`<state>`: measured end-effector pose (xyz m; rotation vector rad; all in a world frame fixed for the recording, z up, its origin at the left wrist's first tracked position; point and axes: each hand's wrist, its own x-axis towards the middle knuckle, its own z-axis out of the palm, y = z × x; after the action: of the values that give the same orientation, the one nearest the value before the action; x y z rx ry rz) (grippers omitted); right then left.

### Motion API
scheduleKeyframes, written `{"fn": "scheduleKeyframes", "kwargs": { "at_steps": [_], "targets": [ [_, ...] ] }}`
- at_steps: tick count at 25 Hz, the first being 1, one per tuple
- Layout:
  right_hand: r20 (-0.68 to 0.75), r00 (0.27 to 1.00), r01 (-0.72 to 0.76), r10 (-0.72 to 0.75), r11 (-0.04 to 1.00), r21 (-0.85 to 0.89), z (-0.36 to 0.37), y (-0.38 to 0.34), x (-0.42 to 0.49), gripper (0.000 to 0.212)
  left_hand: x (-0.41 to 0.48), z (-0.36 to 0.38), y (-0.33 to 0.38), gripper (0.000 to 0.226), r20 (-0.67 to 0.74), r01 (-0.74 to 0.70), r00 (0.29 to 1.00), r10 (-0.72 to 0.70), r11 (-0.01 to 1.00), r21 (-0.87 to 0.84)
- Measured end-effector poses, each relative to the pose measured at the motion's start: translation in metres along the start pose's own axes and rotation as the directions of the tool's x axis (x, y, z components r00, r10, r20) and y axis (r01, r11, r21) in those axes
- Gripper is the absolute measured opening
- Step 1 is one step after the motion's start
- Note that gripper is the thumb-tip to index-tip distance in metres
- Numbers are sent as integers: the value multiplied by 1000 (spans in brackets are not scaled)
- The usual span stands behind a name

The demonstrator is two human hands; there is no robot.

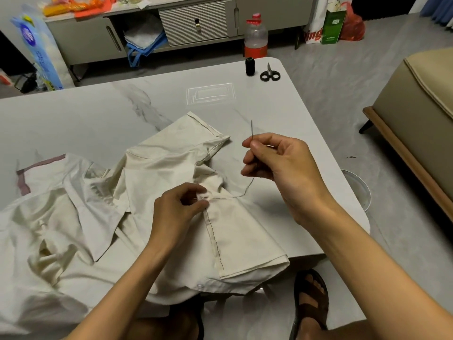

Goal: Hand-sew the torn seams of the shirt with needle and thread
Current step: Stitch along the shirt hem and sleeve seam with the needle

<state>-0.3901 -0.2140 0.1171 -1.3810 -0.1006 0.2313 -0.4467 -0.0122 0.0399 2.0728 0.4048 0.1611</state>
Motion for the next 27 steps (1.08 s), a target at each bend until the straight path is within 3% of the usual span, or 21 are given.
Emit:
{"fn": "scheduleKeyframes", "kwargs": {
  "at_steps": [2, 5, 9, 11, 13, 16, 20, 27],
  "targets": [
    [46, 998, 41, -31, 974, -222, 4, 8, 0, 16, 3, -2, 1, 27, 18, 30, 999, -28, 995, -91],
    [169, 985, 127, -34, 809, -574, 11, 23, 1, 20, 6, -7, 4, 34, 73, 59, 996, -43, 971, -230],
    [273, 962, 203, 10, 643, -738, 18, 43, 7, 20, 11, -14, 3, 45, 142, 109, 988, -64, 936, -335],
    [292, 956, 220, 17, 616, -756, 21, 49, 10, 17, 12, -14, 3, 46, 156, 115, 986, -64, 932, -343],
    [237, 971, 150, 11, 745, -650, 25, 51, 13, 16, 13, -13, 2, 43, 157, 118, 985, -67, 932, -342],
    [70, 997, 6, 10, 973, -231, 24, 43, 19, 15, 15, -9, 0, 29, 158, 144, 983, -93, 926, -348],
    [-114, 993, -15, 24, 997, 79, 15, 27, 19, 15, 20, -10, -5, 21, 151, 167, 981, -123, 929, -329],
    [-106, 993, 80, -59, 975, 209, -4, 1, 4, 16, 24, -1, -4, 24, 76, 175, 984, -162, 958, -225]
  ]
}}
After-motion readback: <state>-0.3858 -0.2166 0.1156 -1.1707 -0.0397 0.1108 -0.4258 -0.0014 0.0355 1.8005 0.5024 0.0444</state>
